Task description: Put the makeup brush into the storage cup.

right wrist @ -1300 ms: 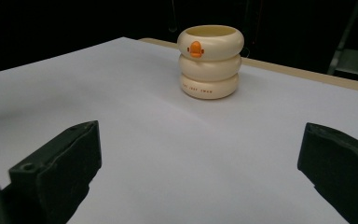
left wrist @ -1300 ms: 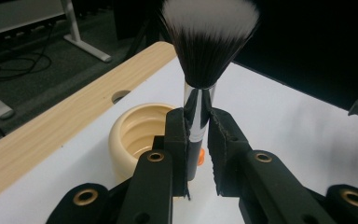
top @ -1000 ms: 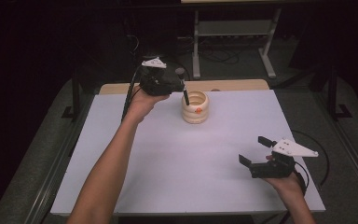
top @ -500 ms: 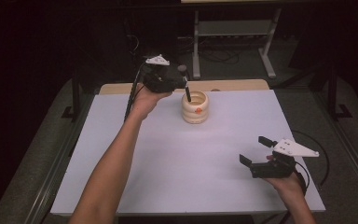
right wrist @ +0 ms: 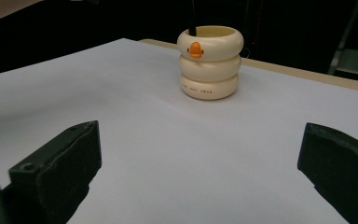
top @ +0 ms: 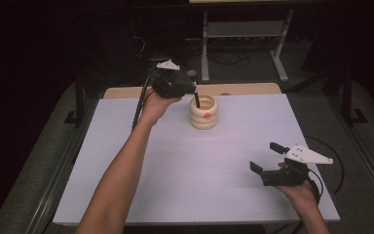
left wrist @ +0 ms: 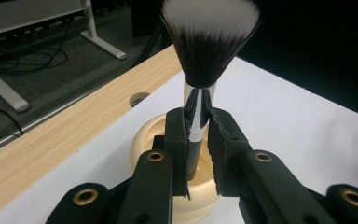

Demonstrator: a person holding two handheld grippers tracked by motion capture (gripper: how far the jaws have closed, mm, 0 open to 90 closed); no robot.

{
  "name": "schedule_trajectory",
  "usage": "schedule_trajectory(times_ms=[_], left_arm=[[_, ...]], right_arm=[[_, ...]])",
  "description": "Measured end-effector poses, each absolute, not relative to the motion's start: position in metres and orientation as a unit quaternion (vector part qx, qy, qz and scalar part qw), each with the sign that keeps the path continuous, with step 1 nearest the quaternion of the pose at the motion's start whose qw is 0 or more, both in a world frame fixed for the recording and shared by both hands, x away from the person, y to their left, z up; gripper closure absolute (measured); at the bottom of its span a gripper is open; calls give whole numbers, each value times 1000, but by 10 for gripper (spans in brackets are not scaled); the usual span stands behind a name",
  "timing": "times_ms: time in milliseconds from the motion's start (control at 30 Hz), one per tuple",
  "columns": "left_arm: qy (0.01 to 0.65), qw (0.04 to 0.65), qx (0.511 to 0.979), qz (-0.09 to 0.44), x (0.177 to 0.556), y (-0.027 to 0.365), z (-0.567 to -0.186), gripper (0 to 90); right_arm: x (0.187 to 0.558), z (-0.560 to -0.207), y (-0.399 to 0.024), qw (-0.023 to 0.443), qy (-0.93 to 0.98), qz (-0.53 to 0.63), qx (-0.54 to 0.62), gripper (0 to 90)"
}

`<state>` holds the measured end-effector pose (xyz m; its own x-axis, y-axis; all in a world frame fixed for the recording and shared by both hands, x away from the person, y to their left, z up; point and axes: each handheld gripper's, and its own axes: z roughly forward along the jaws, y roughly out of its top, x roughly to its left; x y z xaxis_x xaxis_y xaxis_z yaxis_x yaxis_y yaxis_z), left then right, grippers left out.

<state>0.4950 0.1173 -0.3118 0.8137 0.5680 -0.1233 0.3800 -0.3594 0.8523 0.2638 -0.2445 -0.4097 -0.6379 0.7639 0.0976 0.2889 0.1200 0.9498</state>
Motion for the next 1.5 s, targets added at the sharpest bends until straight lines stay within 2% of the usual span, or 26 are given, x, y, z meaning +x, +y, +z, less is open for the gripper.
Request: schedule_trajectory(times_ms=[1300,1333,1367,1400,1433,1500], left_arm=[[293,454,837,86,500,102,-340,772],[293,454,837,86,500,102,-340,733],[296,457,834,91,500,102,-340,617],[296,457,834,91,500,102,-340,550],[296,457,834,91,500,102,-340,550],[289,458,835,94,499,103,-339,479]], right_arm=[[264,-410,-244,215,717,553,367,0],[264,-410,-244,215,717,553,367,0],[264,-410,-245,215,717,553,366,0],[264,-410,-245,215,717,553,366,0],[264,-410,-245,215,717,553,366,0],[264,-410,-244,215,718,553,366,0]])
